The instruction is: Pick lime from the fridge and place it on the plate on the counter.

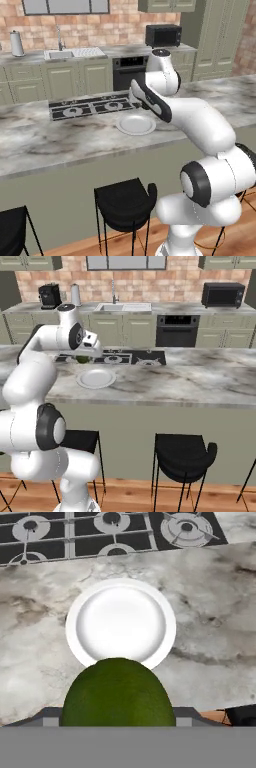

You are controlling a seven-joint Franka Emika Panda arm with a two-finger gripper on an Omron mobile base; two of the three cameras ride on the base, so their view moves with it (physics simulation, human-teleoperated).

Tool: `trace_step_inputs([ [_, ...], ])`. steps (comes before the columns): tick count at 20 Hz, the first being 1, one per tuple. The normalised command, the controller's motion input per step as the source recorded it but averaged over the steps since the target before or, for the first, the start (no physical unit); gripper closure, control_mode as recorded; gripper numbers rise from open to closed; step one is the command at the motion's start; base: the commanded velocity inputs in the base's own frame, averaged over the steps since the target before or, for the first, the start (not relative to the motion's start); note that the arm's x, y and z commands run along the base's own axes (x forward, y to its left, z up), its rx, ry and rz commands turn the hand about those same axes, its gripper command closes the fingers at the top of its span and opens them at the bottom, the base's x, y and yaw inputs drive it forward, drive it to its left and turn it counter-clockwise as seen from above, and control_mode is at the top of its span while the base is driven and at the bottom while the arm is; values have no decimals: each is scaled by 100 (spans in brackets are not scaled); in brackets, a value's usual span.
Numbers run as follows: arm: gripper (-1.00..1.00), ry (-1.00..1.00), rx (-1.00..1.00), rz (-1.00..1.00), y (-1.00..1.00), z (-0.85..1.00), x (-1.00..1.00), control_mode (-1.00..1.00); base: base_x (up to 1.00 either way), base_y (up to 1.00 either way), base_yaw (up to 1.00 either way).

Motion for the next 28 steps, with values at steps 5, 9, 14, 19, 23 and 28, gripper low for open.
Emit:
trace_step_inputs([
  [5, 100, 24, 11, 0, -16, -52, 50, -100, 0, 0, 0],
  [9, 100, 23, 3, 0, 0, -64, 19, -100, 0, 0, 0],
  [14, 100, 13, 0, -1, 8, -29, 15, -100, 0, 0, 0],
  [19, 100, 10, 0, -3, 10, -28, 28, -100, 0, 0, 0],
  [23, 100, 14, 0, -3, 7, -24, 33, -100, 0, 0, 0],
  [28, 100, 4, 0, -5, 0, -19, 44, -100, 0, 0, 0],
])
